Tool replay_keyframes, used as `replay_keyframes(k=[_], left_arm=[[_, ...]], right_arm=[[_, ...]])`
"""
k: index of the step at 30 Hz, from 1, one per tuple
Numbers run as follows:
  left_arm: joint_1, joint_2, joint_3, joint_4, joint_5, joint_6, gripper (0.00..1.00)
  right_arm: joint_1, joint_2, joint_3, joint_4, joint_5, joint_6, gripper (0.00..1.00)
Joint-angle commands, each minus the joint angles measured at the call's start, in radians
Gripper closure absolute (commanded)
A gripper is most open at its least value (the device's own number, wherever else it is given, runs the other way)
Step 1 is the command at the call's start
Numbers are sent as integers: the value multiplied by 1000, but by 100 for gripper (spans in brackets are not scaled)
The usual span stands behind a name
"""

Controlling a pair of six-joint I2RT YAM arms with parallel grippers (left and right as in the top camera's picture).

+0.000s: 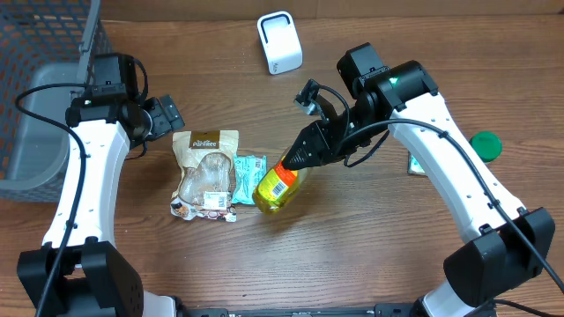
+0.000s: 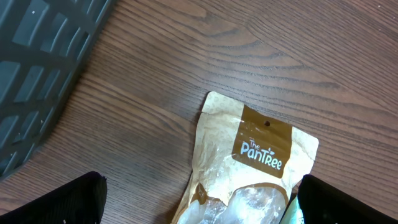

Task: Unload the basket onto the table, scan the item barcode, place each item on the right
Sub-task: 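Raise the yellow bottle upright and carry it toward the scanner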

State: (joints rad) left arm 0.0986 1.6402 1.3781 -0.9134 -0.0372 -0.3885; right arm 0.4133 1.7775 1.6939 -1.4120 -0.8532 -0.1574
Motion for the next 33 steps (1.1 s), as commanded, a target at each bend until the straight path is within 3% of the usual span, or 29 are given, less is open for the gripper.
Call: replay_keyframes(k=[1, 5, 11, 22, 30, 33], left_arm=[[-1, -11, 12, 2, 5, 8, 0], [-1, -11, 12, 2, 5, 8, 0], [-1, -11, 12, 2, 5, 8, 1], [-1, -11, 12, 2, 5, 8, 0], [-1, -11, 12, 2, 5, 8, 1], [-1, -11, 12, 2, 5, 8, 0]], right_arm=[[2, -10, 7, 13, 11, 4, 88], [2, 1, 7, 34, 79, 63, 88], [2, 13, 7, 84, 354, 272, 88], [2, 13, 7, 153, 708, 409, 86], [5, 13, 7, 226, 779, 454, 88], [6, 13, 7, 222, 844, 583, 92]])
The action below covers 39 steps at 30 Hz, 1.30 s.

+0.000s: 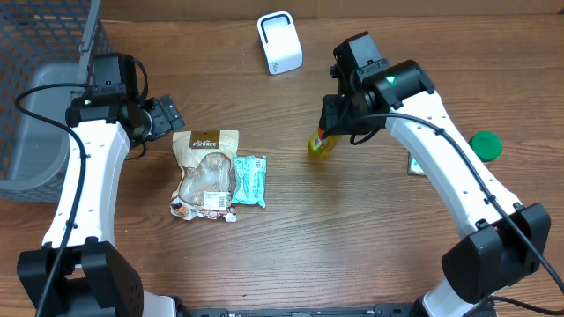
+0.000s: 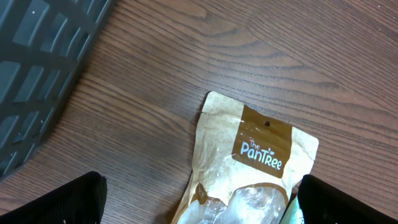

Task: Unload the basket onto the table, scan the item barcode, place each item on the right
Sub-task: 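Raise the yellow bottle upright and carry it toward the scanner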

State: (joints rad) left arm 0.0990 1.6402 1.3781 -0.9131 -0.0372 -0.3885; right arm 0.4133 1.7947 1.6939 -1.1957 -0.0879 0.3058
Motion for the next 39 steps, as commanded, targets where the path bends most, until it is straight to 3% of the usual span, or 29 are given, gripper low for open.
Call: replay_keyframes(k=[1, 16, 39], left_arm=[[-1, -11, 12, 2, 5, 8, 1], [-1, -11, 12, 2, 5, 8, 0], [-1, -11, 12, 1, 5, 8, 0]], right_arm=[[7, -4, 7, 6, 89, 139, 92], [156, 5, 7, -6, 336, 248, 95], [188, 65, -110, 148, 342, 248, 92]])
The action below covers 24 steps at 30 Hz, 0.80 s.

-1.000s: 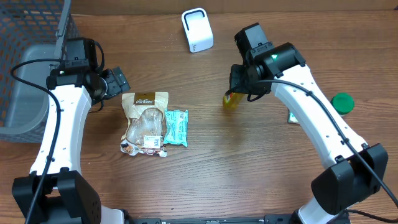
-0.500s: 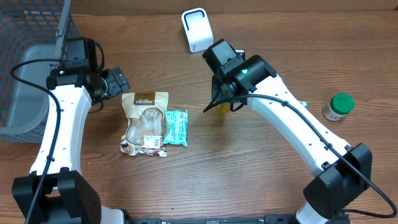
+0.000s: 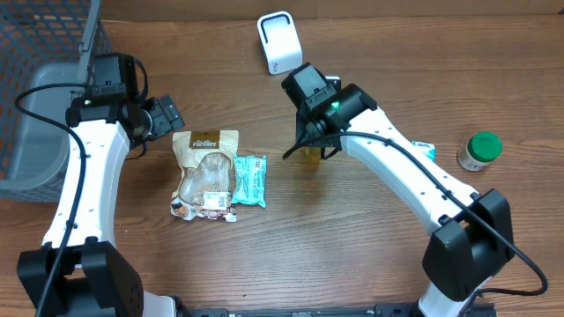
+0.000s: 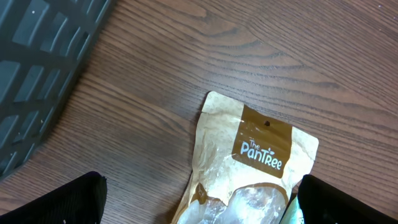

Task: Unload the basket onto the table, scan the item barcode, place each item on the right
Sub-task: 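Raise the yellow bottle upright and carry it toward the scanner, then hold the yellow bottle up in front of the white scanner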

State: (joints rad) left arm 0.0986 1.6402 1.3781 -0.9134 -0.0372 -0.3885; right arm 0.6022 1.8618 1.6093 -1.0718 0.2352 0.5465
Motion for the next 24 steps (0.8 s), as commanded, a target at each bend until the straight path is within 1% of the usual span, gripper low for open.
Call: replay_keyframes(k=[1, 4, 6, 10, 12, 14, 15, 16, 17, 18, 19, 22, 23, 24], left_arm=[[-1, -11, 12, 2, 5, 8, 0], [-1, -11, 12, 2, 5, 8, 1], [-1, -11, 12, 2, 5, 8, 1], [-1, -11, 12, 2, 5, 8, 1], [-1, -11, 12, 2, 5, 8, 0], [-1, -11, 12, 2, 5, 8, 1], [-1, -11, 12, 2, 5, 8, 0], [-1, -11, 12, 2, 5, 8, 1], [-1, -11, 12, 2, 5, 8, 0], [-1, -11, 12, 2, 5, 8, 0], [-1, -11, 12, 2, 5, 8, 0], [-1, -11, 12, 2, 5, 8, 0], [-1, -11, 12, 2, 5, 8, 1], [-1, -11, 12, 2, 5, 8, 1]], right_arm=[[-2, -2, -42, 40, 19, 7, 92], [-2, -2, -84, 77, 19, 7, 91], [-2, -2, -114, 107, 19, 7, 85], [-2, -2, -121, 106, 18, 7, 72], [-2, -2, -121, 107, 18, 7, 54], [-2, -2, -121, 111, 18, 7, 47], [-2, -2, -121, 116, 18, 7, 39], [-2, -2, -121, 122, 18, 7, 27], [-2, -2, -121, 126, 18, 7, 13], [-2, -2, -121, 130, 18, 7, 2], [-2, -2, -121, 134, 18, 7, 0], [-2, -2, -122, 135, 18, 7, 0], [-2, -2, -122, 132, 18, 7, 1], [-2, -2, -122, 129, 18, 7, 5]])
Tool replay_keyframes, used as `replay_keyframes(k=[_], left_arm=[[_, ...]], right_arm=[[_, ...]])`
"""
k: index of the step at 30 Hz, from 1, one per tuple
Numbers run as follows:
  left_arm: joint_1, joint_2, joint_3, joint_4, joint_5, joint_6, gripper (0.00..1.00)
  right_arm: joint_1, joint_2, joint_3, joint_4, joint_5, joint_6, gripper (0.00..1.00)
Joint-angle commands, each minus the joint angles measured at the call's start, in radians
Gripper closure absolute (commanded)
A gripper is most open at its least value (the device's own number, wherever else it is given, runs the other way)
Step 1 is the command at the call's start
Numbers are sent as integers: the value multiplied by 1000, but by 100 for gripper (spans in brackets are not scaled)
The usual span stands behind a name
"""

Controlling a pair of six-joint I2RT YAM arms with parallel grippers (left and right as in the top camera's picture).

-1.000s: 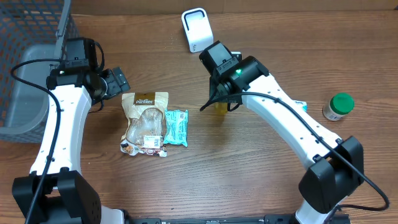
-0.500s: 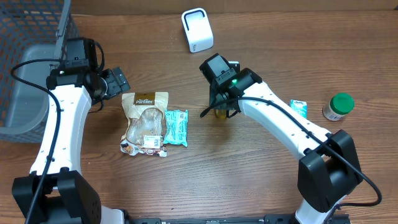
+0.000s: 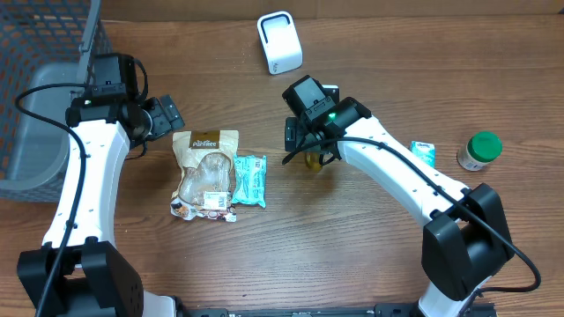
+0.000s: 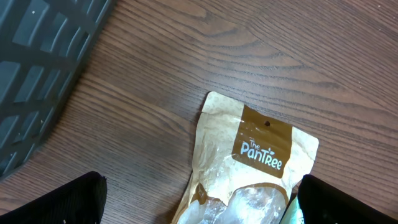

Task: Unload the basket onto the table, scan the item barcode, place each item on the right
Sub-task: 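Hold the yellow bottle up in front of the white scanner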

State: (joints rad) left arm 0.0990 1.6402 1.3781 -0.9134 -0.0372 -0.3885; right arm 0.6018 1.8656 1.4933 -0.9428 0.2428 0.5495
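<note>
A yellow bottle shows only as a small patch under my right wrist in the overhead view. My right gripper is over it and seems shut on it, its fingers mostly hidden by the wrist. The white scanner stands at the back of the table, a short way beyond that gripper. My left gripper hangs open above the top of a brown "The PanTree" bag, with nothing between its black fingers.
A teal packet lies right of the bag. A green-lidded jar and a small teal box sit at the right. A grey basket stands at the far left.
My right wrist has turned a little and the yellow patch of bottle now shows slightly nearer the front. The left arm has not moved.
My right gripper held the yellow bottle tilted, label up, beside the teal packet. Then it held the bottle farther back and to the right. Then the arm stood farther left, below the scanner, baring the jar and teal box. It stays there now.
</note>
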Motion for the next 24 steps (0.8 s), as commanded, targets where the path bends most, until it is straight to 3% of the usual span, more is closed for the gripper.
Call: replay_keyframes(k=[1, 5, 10, 15, 20, 24], left_arm=[[-1, -11, 12, 2, 5, 8, 0], [-1, -11, 12, 2, 5, 8, 1], [-1, -11, 12, 2, 5, 8, 0], [-1, -11, 12, 2, 5, 8, 1], [-1, -11, 12, 2, 5, 8, 1], [-1, -11, 12, 2, 5, 8, 0]], right_arm=[[-2, -6, -6, -5, 11, 4, 10], [-2, -6, -7, -18, 11, 4, 25], [-2, -6, -6, -19, 11, 4, 33], [-2, -6, -5, 23, 11, 3, 64], [-2, -7, 29, 29, 11, -65, 72], [-2, -12, 195, -39, 11, -195, 75]])
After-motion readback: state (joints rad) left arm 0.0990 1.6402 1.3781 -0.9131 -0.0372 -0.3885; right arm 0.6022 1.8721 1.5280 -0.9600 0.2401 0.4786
